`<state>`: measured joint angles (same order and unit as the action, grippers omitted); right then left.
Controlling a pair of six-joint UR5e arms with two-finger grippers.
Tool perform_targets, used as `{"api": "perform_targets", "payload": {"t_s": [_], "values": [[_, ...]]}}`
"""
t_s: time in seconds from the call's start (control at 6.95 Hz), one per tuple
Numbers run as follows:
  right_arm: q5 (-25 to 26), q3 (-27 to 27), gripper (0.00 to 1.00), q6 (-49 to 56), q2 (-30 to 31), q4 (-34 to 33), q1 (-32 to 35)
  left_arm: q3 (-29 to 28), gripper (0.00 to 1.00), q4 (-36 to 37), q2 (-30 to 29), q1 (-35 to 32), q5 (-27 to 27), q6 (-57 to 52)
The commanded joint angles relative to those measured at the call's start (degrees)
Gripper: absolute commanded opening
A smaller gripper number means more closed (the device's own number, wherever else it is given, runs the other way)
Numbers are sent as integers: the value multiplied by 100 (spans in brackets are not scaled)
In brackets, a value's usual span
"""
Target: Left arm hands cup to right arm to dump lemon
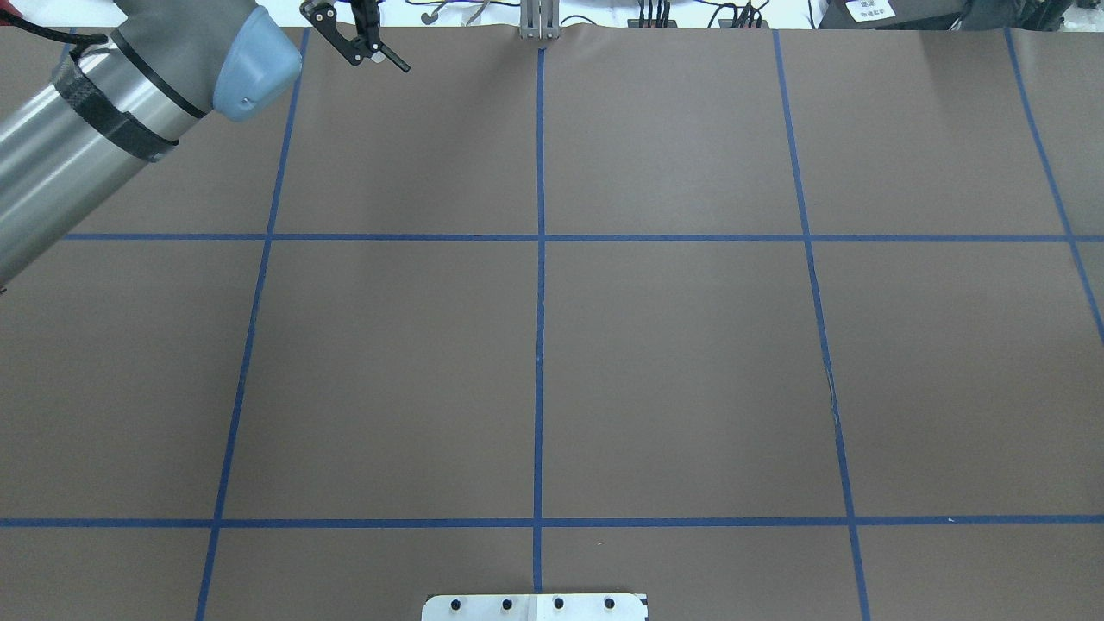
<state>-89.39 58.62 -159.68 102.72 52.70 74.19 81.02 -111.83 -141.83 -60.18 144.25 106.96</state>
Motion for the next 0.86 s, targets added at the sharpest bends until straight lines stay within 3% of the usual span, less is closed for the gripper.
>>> {"api": "perform_targets", "payload": {"t_s": [0.0,0.72], "values": [[1,26,13,-27,-24,3,8,-16,100,3,-3,7,-2,0],[-43,-9,16,-852,2,425,8,-43,100,3,-11,-2,-2,0]]}}
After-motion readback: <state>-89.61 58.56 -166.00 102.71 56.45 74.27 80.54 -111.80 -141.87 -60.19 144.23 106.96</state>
